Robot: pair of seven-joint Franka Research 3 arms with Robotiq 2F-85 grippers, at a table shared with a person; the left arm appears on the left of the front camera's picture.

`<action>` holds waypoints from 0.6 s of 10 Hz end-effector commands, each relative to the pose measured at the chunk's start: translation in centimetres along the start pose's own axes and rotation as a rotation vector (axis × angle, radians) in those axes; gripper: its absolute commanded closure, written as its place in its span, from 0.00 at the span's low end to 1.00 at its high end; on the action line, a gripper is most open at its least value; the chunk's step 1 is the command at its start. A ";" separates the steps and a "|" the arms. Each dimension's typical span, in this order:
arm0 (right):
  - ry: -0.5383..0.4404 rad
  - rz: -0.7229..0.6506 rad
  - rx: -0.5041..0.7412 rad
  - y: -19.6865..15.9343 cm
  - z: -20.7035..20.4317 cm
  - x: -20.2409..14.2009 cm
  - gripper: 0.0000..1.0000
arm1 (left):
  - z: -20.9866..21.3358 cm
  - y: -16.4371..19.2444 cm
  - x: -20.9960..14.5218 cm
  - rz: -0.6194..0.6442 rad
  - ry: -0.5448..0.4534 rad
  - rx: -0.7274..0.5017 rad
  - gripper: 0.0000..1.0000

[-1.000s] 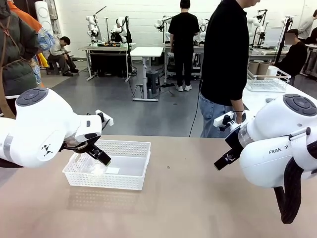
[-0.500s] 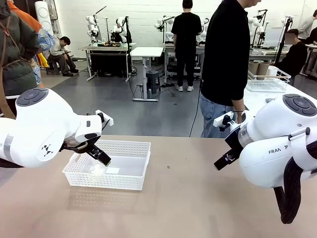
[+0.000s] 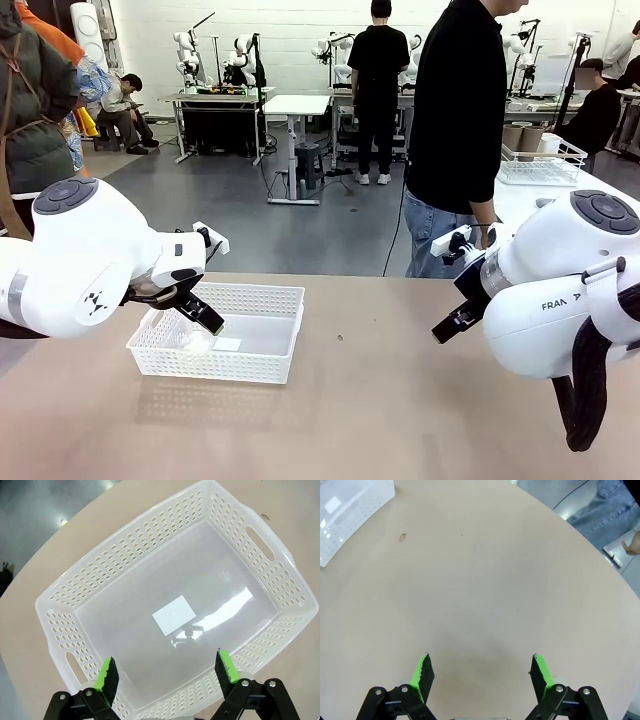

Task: Clean and organize the cups into the basket.
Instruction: Pick up the Organizing basket and move it to the center of the table, then pick up the Reusable plastic cup from the right side of the table and place it inside the Organizing basket.

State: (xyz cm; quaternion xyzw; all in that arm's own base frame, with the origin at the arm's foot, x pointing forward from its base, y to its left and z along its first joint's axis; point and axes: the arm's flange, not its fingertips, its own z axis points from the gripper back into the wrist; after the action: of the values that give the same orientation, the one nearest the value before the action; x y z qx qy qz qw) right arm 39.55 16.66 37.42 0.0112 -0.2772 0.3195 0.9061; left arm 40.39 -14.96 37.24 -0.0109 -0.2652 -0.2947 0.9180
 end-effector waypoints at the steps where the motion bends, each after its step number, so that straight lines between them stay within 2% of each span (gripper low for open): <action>1: 0.000 0.000 0.000 0.0 0.0 0.0 0.00 | 0.0 0.0 0.0 -0.001 0.000 0.000 0.00; 2: 0.000 0.000 0.000 0.0 0.0 0.0 0.00 | 0.0 0.0 0.0 0.000 0.000 0.000 0.00; 3: -0.043 0.003 0.030 1.8 3.7 -0.5 0.00 | 3.5 -0.3 0.4 -0.024 0.011 0.045 0.00; 4: -0.049 0.053 0.032 3.7 7.7 -1.9 0.00 | 7.5 -2.1 -0.3 -0.049 -0.021 0.030 0.00; 6: -0.112 0.113 -0.078 7.4 15.9 -4.1 0.00 | 15.6 -4.1 -2.1 -0.099 -0.117 0.085 0.00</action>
State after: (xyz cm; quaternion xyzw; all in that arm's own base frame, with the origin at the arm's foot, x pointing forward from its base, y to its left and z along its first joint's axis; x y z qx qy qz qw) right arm 34.52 19.85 47.20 0.0040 -0.3222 0.3591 0.8759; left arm 36.48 -16.40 47.38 0.0086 -0.3100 -0.3257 0.8932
